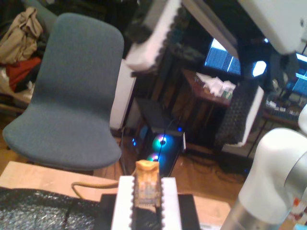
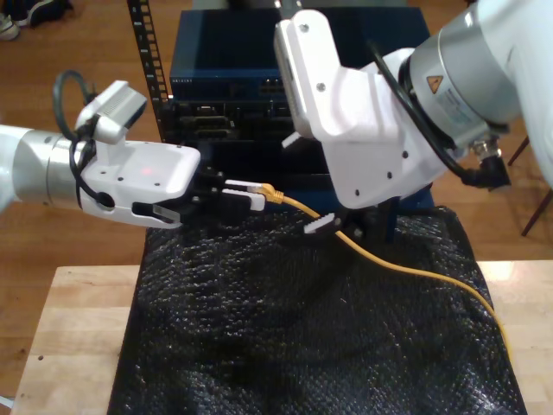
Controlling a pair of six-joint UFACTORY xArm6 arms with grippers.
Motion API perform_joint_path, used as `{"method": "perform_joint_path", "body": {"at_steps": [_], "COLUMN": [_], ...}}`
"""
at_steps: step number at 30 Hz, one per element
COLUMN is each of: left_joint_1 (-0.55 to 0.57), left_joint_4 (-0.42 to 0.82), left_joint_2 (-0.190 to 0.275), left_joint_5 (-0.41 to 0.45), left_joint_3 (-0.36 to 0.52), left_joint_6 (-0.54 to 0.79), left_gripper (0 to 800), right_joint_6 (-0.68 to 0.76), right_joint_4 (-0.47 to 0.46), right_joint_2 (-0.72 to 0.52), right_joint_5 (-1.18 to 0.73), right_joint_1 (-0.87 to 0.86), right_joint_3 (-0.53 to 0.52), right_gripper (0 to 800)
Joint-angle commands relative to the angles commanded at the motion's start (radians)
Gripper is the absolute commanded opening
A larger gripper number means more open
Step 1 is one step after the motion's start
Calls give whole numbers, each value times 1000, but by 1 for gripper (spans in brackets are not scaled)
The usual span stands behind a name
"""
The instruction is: Grab the cable and plug it in
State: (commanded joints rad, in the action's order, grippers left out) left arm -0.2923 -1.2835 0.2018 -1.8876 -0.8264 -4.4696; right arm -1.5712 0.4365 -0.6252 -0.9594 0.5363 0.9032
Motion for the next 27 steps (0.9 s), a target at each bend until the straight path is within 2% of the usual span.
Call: {"method": "perform_joint_path", "body": {"at_steps": [17,23,27], "left_joint_1": [-35,-54,-57], "left_joint_4": [-91,-160,-164], "left_joint_2": [-21,-52,-68], "left_joint_5": [-146,-193,-210], "left_joint_3": [23,26,28], "left_joint_6": [-48,-72,-80], "left_gripper": [32,33,33], "right_joint_6": [-32,-32,-46], "right_joint_4": [-2,-2,-2], "right_joint_2": [-58,-58,-58], "right_joint_5": [71,83,84], "right_joint_1": [38,54,61], "right_joint_3": [-11,-11,-11], "right_gripper": [792,792,779]}}
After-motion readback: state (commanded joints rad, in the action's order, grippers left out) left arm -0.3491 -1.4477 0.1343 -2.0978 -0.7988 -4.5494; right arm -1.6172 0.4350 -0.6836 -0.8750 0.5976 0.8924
